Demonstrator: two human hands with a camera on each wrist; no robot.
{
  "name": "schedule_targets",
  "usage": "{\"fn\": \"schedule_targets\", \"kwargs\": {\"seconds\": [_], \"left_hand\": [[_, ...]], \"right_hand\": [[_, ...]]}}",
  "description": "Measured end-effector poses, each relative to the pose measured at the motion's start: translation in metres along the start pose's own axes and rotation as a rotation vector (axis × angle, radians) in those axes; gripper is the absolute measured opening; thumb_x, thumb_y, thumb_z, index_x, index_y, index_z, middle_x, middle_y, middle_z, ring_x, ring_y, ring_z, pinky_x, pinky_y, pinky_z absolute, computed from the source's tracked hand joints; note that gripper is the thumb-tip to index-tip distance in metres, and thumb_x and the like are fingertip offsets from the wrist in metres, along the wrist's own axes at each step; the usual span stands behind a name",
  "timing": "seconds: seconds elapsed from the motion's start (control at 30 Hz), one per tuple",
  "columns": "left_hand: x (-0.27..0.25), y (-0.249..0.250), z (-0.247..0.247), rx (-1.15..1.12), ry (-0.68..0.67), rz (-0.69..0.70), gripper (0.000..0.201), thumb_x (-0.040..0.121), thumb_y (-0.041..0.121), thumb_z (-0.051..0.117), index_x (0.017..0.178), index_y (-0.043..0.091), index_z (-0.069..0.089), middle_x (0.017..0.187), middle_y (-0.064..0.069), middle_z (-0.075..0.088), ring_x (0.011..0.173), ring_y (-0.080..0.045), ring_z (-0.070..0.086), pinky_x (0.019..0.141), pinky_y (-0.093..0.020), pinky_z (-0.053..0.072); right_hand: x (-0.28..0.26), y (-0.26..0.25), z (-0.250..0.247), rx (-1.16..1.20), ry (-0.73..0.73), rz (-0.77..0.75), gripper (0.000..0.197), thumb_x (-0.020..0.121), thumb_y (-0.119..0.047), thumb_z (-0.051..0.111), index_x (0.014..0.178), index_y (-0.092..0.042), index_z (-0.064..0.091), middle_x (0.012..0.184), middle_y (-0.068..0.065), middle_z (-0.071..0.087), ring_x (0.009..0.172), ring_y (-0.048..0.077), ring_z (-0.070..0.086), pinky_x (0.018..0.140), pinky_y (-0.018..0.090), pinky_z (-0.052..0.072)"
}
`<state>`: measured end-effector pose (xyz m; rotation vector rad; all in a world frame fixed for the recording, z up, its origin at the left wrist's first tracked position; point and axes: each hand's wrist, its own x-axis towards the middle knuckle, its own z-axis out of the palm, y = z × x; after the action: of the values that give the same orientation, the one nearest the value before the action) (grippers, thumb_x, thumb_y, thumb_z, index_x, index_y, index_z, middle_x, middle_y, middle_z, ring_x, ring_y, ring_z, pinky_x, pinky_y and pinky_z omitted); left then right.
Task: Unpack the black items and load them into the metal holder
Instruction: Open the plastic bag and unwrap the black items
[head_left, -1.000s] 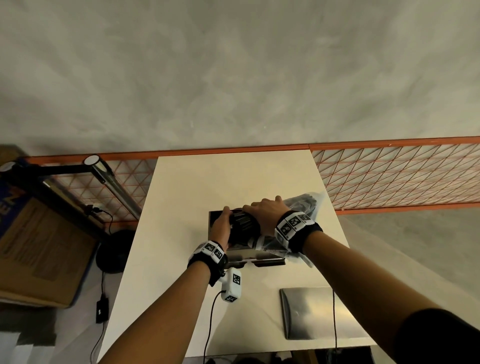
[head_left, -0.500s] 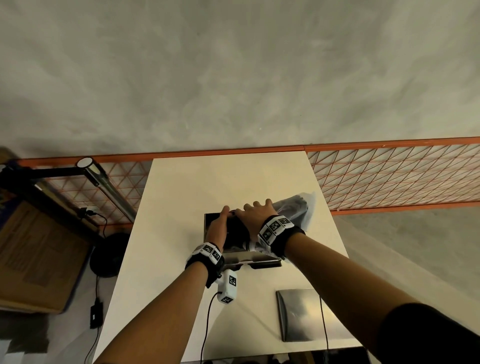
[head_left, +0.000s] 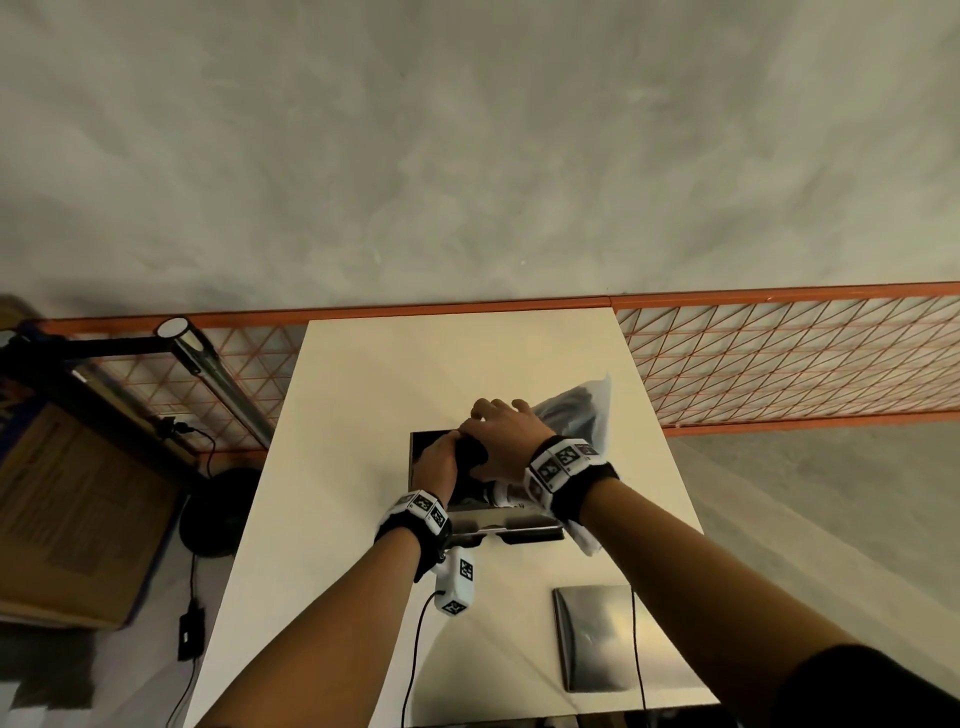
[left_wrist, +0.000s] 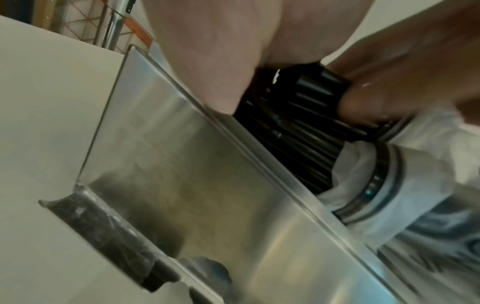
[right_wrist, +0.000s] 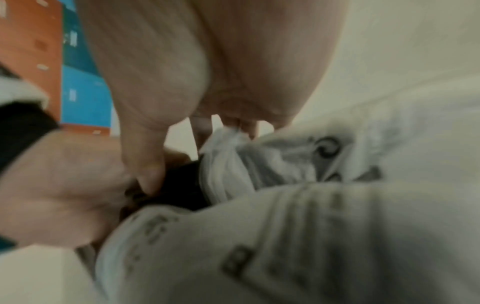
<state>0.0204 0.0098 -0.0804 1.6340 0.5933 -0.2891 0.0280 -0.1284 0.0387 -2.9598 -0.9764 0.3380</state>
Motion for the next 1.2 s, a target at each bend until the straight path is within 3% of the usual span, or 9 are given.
{"fn": "schedule_targets", "kwargs": {"seconds": [0.1,0.2,0.33,0.43,0.5,0.73,0.9,1.0,1.2], "left_hand": [[-0.001,0.002,0.002,0.054,0.054,-0.025,0.046,0.087,0.053,0.051,0.101,0.019,0.078,0.108,-0.007,0.075,0.104,-0.031,0.066,0.102,-0.047,0.05],[0.004,-0.001,0.003,0.024,0.059,-0.051,0.055,0.081,0.057,0.05,0.105,0.015,0.077,0.114,-0.008,0.074,0.109,-0.032,0.066,0.105,-0.048,0.049],[0.04,-0.029,0.005,0.006,0.074,-0.047,0.062,0.065,0.067,0.051,0.096,0.022,0.079,0.107,-0.006,0.076,0.104,-0.033,0.069,0.102,-0.052,0.052],[0.012,-0.009,0.006,0.034,0.084,-0.012,0.06,0.074,0.062,0.047,0.102,0.018,0.077,0.111,-0.007,0.074,0.107,-0.032,0.066,0.102,-0.05,0.05],[-0.001,-0.002,0.006,0.046,0.096,0.037,0.052,0.079,0.057,0.043,0.096,0.02,0.075,0.106,-0.006,0.074,0.104,-0.031,0.066,0.1,-0.049,0.05],[0.062,-0.056,0.007,0.031,0.115,0.046,0.058,0.075,0.065,0.042,0.1,0.023,0.074,0.108,-0.007,0.073,0.108,-0.034,0.066,0.102,-0.056,0.049],[0.015,-0.016,0.002,0.128,0.092,0.035,0.043,0.101,0.04,0.043,0.122,0.015,0.071,0.126,-0.013,0.069,0.118,-0.034,0.063,0.104,-0.048,0.05],[0.016,-0.017,0.002,0.093,0.098,-0.019,0.046,0.087,0.055,0.046,0.095,0.021,0.077,0.112,-0.01,0.074,0.108,-0.034,0.066,0.102,-0.05,0.05],[-0.028,0.013,0.004,0.246,0.121,0.039,0.047,0.109,0.036,0.036,0.119,0.003,0.068,0.125,-0.019,0.066,0.117,-0.038,0.059,0.09,-0.035,0.041]], "right_hand": [[-0.02,0.023,-0.007,0.146,0.287,0.106,0.044,0.093,-0.048,0.056,0.128,-0.022,0.06,0.136,0.004,0.051,0.123,0.025,0.05,0.111,0.046,0.032],[-0.046,0.053,-0.002,0.318,0.606,0.426,0.046,0.094,-0.047,0.055,0.133,-0.024,0.053,0.14,0.006,0.047,0.126,0.024,0.047,0.109,0.05,0.035],[-0.074,0.073,0.028,0.93,0.536,0.866,0.083,0.084,-0.068,0.058,0.149,-0.025,0.029,0.148,0.017,0.038,0.132,0.035,0.043,0.108,0.053,0.038],[-0.073,0.065,0.051,1.272,0.445,0.828,0.112,0.058,-0.09,0.061,0.146,-0.028,0.03,0.141,0.015,0.052,0.123,0.035,0.055,0.103,0.055,0.046],[-0.064,0.055,0.059,1.247,0.445,0.765,0.108,0.054,-0.093,0.061,0.136,-0.025,0.041,0.129,0.008,0.061,0.113,0.029,0.063,0.097,0.052,0.052],[-0.047,0.043,0.027,0.99,0.628,0.581,0.042,0.09,-0.055,0.06,0.113,-0.02,0.051,0.114,0.005,0.06,0.1,0.024,0.057,0.087,0.038,0.047],[-0.043,0.037,0.018,0.809,0.642,0.455,0.024,0.099,-0.033,0.054,0.101,-0.01,0.051,0.098,0.007,0.054,0.083,0.025,0.051,0.071,0.029,0.033],[-0.048,0.038,0.031,0.848,0.602,0.501,0.022,0.1,-0.032,0.05,0.105,-0.011,0.051,0.101,0.009,0.057,0.089,0.03,0.055,0.073,0.033,0.038],[-0.062,0.043,0.041,1.085,0.572,0.702,0.05,0.098,-0.045,0.051,0.14,-0.026,0.031,0.131,0.013,0.059,0.113,0.039,0.058,0.089,0.04,0.047]]}}
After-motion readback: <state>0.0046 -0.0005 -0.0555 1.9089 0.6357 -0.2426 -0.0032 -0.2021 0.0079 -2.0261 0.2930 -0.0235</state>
